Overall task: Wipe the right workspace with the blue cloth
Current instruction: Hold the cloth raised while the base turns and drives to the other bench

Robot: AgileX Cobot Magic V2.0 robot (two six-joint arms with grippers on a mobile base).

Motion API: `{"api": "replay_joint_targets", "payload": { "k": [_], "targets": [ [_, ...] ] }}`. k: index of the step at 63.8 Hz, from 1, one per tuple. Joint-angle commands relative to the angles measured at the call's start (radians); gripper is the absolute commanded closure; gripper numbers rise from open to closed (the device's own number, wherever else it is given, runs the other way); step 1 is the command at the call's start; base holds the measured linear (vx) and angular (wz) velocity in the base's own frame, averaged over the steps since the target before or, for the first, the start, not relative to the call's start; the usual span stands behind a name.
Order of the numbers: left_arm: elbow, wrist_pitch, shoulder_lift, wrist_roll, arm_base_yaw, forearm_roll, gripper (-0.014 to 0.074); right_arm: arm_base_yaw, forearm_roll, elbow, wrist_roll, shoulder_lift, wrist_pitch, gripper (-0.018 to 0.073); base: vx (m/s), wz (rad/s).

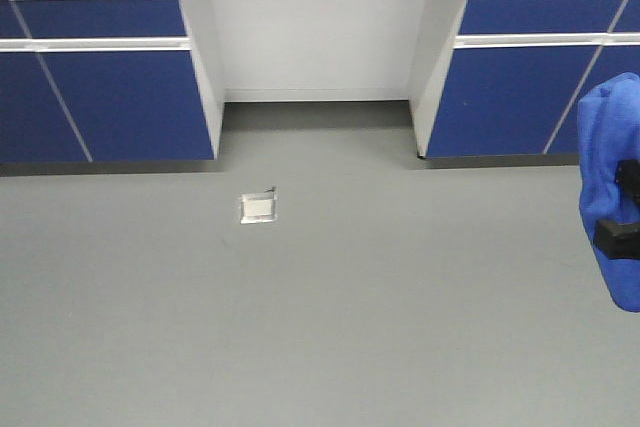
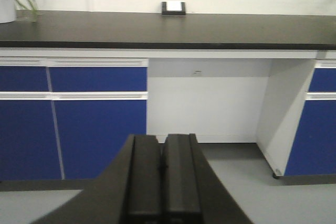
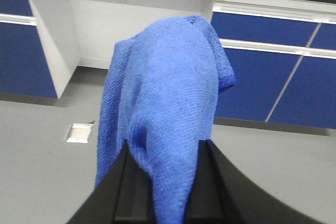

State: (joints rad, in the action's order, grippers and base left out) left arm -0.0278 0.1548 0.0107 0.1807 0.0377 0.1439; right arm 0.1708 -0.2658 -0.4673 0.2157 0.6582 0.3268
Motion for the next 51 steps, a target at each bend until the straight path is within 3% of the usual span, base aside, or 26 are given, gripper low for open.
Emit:
{"api": "replay_joint_targets", "payload": {
  "k": [1,28,51],
  "targets": [
    [-0.030,-0.083,0.016,0.008,0.005,0.001,0.0602,0.000,-0.018,-0.029,-0.003,0.000,-0.074,0.0564,0.08,-0.36],
    [-0.030,-0.083,0.016,0.008,0.005,0.001,0.0602,0.000,-0.018,-0.029,-0.003,0.000,-0.073,0.0564,0.14,-0.27],
    [-0.030,-0.083,0.016,0.008,0.005,0.001,0.0602,0.000,-0.018,-0.029,-0.003,0.000,-0.069,0.0564,0.24,-0.05]
  ]
}}
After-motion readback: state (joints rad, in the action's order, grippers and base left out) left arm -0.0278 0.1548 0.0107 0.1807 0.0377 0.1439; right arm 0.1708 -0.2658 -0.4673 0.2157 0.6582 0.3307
